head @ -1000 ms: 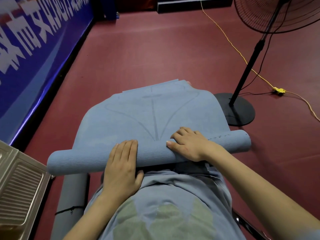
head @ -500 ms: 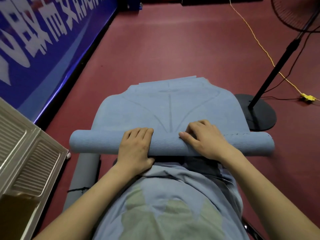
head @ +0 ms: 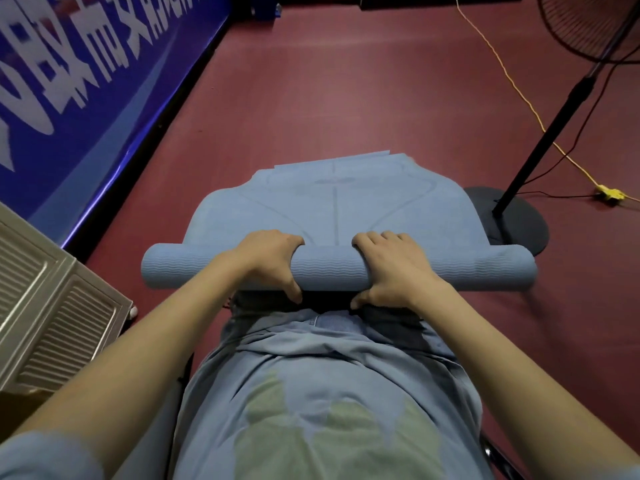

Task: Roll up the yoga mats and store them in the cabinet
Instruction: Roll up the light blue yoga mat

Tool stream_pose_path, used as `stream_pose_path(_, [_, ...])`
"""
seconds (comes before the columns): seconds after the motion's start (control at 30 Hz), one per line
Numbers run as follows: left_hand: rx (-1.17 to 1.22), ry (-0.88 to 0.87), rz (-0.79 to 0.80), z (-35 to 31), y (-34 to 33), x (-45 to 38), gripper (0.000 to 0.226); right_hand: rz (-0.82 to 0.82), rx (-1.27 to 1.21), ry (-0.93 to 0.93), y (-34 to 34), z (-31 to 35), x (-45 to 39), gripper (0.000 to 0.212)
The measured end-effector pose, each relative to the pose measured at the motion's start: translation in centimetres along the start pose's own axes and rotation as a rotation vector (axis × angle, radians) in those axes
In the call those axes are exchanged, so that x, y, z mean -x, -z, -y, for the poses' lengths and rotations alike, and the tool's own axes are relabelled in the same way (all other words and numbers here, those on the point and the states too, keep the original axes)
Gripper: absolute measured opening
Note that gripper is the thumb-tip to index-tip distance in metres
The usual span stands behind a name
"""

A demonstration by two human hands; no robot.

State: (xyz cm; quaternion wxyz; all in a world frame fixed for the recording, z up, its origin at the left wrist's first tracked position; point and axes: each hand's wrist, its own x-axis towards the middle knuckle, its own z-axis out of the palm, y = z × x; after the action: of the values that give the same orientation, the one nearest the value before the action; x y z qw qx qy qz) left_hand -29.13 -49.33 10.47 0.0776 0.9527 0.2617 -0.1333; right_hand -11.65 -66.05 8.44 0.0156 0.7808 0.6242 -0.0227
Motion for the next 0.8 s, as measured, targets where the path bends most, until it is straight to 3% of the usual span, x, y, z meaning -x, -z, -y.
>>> stream_pose_path(0.43, [-0.025,0.054,-0.011,-2.1,-0.9,3.9,0.071,-0.005,0.006,-0.028,1.0,2.0,4.1,0.053])
stream_pose_path(0.6, [-0.027,0.039,0.066,-3.8,-1.2,7.4,0.064,0.026,-0.082,-0.009,0.6,2.9,7.9,0.047])
stream_pose_path(0.8, [-0.078,0.046,0.055,-4.4,-2.4,8.1,0.075,0.096,-0.063,-0.010,0.6,3.3,8.4,0.052])
